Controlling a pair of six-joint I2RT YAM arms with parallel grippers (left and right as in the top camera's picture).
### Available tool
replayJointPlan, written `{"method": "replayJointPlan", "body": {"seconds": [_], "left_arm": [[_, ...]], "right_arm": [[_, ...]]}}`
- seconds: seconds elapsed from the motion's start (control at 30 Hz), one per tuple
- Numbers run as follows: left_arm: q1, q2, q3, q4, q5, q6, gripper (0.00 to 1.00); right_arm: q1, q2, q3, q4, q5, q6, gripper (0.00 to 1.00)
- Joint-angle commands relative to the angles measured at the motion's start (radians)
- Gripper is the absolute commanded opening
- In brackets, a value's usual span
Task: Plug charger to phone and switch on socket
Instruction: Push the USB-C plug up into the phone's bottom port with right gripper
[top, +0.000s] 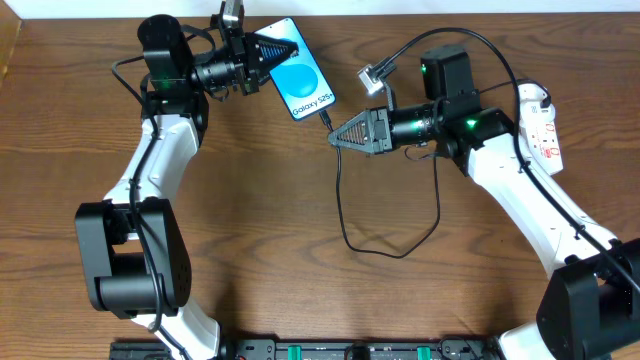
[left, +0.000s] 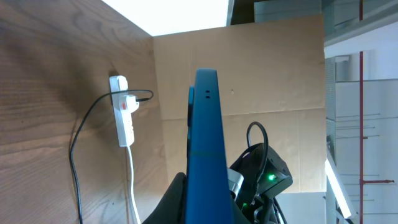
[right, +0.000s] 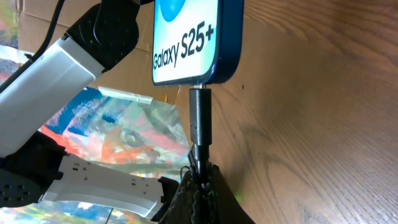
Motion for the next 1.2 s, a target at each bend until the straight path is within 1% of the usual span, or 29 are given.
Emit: {"method": "replayJointPlan", "body": {"seconds": [0.0,0.43,1.17], "left_arm": [[0.002,-0.019,0.02,0.013,-0.001,-0.009,0.07],[0.001,-0.019,0.02,0.012,-0.013,-0.009,0.07],[-0.012,-0.019,0.02,0.012,-0.005,-0.009,0.07]], "right_arm": [[0.0,0.006,-0.003,-0.014,-0.037,-0.005,0.01],[0.018,0.006,-0.004,-0.034,-0.047,-0.016,0.01],[0.021,0.006,-0.004,-0.007,-0.012,-0.011,0.01]]}}
